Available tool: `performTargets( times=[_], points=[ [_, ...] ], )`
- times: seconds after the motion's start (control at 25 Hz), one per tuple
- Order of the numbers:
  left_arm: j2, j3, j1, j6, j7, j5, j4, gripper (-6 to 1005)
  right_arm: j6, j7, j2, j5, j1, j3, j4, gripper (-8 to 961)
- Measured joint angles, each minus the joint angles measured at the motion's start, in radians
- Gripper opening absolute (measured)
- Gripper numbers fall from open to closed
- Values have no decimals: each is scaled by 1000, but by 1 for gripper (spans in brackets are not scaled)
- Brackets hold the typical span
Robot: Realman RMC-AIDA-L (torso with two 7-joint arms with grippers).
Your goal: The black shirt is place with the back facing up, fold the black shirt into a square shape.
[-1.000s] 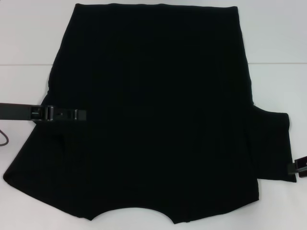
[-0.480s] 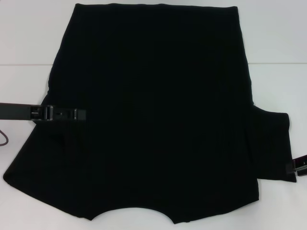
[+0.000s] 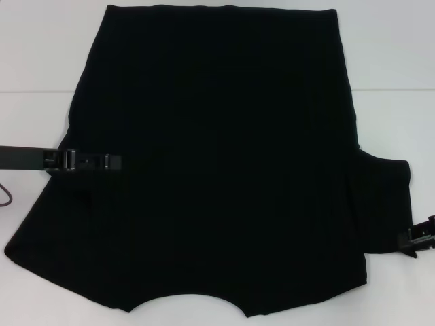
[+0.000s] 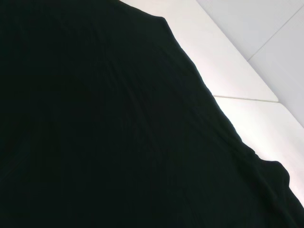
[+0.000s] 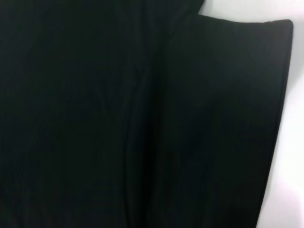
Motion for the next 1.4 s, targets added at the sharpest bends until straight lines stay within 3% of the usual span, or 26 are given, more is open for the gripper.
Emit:
performTargets(
  times=[0.52, 0.72, 1.08, 1.4],
  points=[
    [0, 0, -3, -7, 0, 1, -11, 592, 35, 5, 23, 9, 38, 4, 8, 433],
    [0, 0, -3, -6, 0, 1, -11, 592, 14, 7, 15, -18, 48, 0, 24, 433],
    [1, -6, 2, -6, 0, 1, -11, 590, -59, 43, -8, -25, 1, 13, -81, 433],
    [1, -6, -3, -12, 0, 1, -18, 591, -50, 20, 7, -26, 0, -3, -70, 432]
  ],
)
